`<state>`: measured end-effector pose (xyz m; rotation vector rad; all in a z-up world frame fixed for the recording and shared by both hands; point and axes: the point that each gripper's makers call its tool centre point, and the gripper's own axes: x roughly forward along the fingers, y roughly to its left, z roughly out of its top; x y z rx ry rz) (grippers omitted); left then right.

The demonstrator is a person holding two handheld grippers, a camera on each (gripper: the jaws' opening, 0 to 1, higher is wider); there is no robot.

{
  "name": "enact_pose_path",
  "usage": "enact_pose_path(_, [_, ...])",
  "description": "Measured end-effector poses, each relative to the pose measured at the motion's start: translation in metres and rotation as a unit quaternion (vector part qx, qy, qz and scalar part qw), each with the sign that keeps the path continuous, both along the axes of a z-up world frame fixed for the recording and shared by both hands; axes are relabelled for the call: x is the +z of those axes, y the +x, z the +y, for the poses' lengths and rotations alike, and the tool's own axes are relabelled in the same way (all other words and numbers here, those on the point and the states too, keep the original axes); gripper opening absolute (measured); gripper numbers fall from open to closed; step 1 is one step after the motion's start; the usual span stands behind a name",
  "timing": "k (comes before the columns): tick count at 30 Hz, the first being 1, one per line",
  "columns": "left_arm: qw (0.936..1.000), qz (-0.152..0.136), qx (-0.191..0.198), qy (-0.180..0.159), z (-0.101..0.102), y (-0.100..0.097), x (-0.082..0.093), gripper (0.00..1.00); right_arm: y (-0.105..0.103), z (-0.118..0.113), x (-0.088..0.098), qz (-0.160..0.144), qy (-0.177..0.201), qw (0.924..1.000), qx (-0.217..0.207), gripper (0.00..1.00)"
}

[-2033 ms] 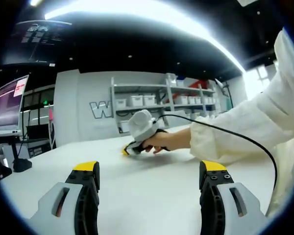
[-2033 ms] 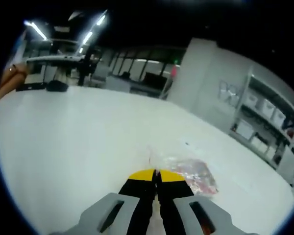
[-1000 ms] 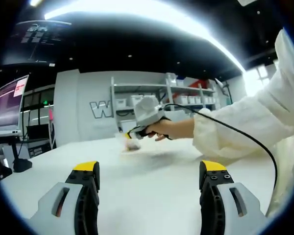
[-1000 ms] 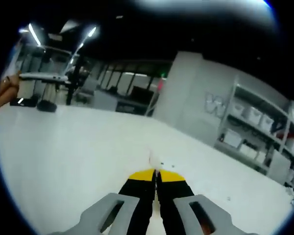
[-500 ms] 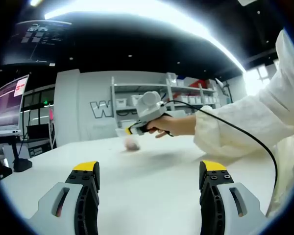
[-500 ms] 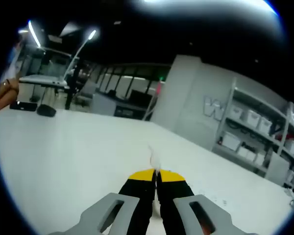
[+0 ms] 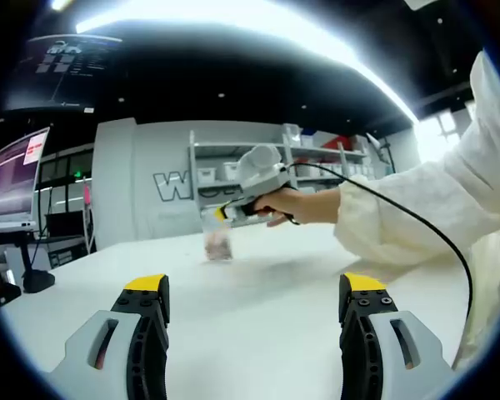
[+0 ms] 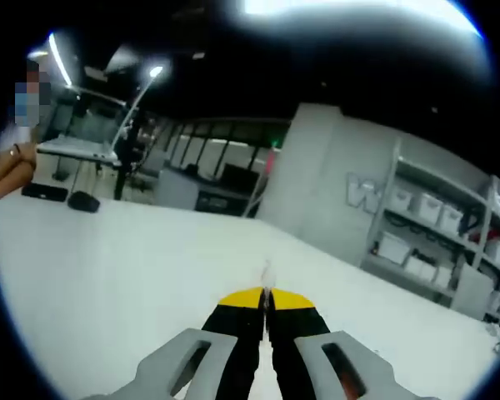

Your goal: Open the resealable bag by pulling the two sides of the seal apart until the entire bag opening is separated and visibly accessible.

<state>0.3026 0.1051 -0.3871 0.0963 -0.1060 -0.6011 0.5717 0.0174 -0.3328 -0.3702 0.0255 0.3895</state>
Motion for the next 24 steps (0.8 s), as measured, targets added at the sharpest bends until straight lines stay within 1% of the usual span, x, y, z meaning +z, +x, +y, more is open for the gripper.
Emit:
enact_pose_path(4, [1.0, 0.0, -0.001, 0.001, -0.0008, 0.0009, 0.0, 0.82, -0.0057, 0.0031, 0.0028, -0.002, -0.002, 1.0, 0.008, 0.0])
enact_pose_path(9, [1.0, 0.001, -0.002, 0.002, -0.0002, -0.0006, -0.0004, 0.82, -0.0055, 0.0005, 0.0043, -0.004, -0.007, 0.9999, 0.007, 0.0])
enact_pose_path(19, [1.0, 0.002, -0.002, 0.003, 0.0004, -0.0019, -0.0013, 0.82, -0.009, -0.003, 0.0071, -0.005, -0.005, 0.9999, 0.009, 0.0])
enact_pose_path(24, [1.0, 0.002, -0.002, 0.004, 0.0007, -0.0023, -0.0018, 0.82, -0.0108, -0.0028, 0.005, -0.002, -0.014, 0.9998, 0.011, 0.0])
